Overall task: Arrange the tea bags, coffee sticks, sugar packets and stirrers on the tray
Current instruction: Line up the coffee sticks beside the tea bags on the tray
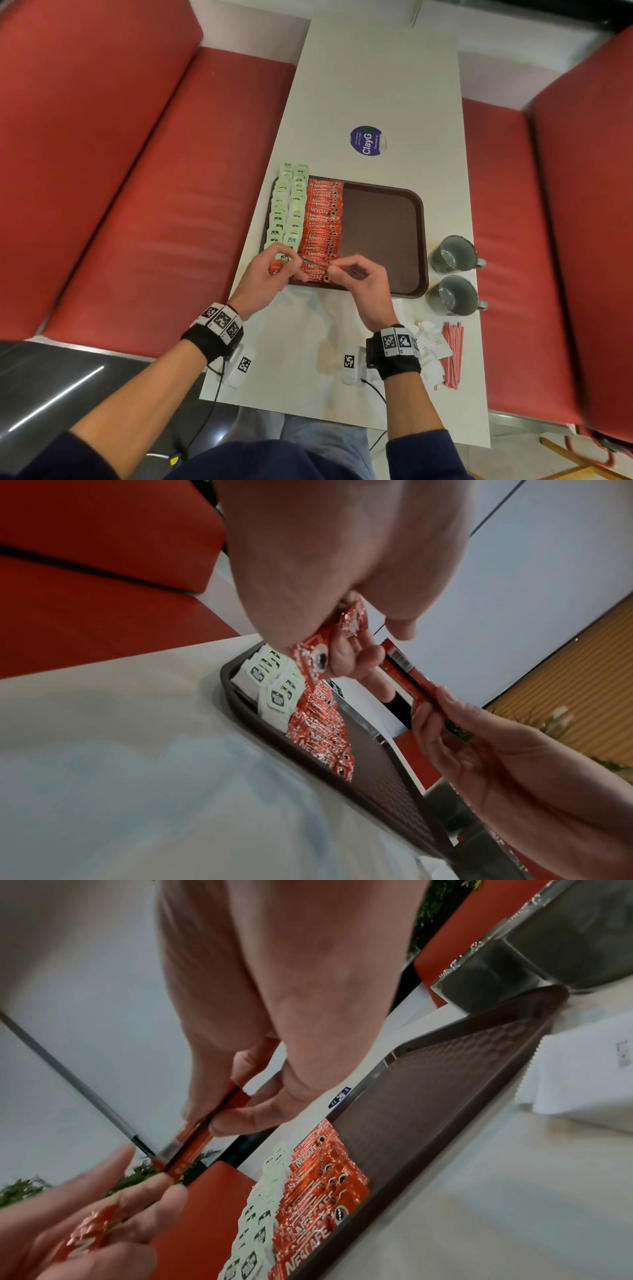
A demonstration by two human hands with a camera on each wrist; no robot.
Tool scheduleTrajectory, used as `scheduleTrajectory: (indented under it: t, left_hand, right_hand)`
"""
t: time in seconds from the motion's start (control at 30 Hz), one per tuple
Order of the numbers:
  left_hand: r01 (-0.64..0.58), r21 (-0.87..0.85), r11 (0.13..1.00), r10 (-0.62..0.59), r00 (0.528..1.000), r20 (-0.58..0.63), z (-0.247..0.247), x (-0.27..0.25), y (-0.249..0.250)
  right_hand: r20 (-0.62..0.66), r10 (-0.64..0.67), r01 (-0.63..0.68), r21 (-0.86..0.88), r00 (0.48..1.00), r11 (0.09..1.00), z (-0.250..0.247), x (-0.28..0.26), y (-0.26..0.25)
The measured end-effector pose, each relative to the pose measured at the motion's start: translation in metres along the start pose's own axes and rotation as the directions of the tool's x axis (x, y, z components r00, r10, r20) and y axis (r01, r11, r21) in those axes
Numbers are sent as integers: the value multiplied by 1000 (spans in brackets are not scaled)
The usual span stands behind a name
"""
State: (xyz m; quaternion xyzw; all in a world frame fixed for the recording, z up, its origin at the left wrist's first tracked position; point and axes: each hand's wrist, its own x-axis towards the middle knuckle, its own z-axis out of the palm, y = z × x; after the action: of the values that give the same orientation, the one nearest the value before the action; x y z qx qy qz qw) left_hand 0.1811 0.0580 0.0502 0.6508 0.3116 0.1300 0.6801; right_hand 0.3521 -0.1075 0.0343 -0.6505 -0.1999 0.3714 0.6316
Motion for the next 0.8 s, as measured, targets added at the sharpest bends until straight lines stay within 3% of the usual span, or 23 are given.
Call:
scheduleTrajectory:
  t: [0.1,0.2,0.37,0.47,0.63,0.8]
  left_hand:
    - [56,-63,996,-60,997,-47,2,3,0]
    - [7,58,998,-1,996,-92,3,7,2]
    - [-47,144,988,55,997,-49,1,12,-4]
    - [-50,201,978,65,996,-68,3,12,-6]
    - [-18,254,967,41,995,-88,3,16,-12]
    - [107,205,973,-66,979,-195,-1,16,-18]
  right_hand:
    - [47,-20,21,-5,999,1000,0,-6,-4]
    - [45,-34,36,-34,998,999,0,-8,-4]
    - [-22,-15,13,-93,1000,996,-4,-8,-4]
    - [-38,-51,41,-222,998,974,-5,-6,-3]
    - [7,-92,81,-537,996,840,-4,9,10]
    - [17,-57,53,-696,998,716,0,27,32]
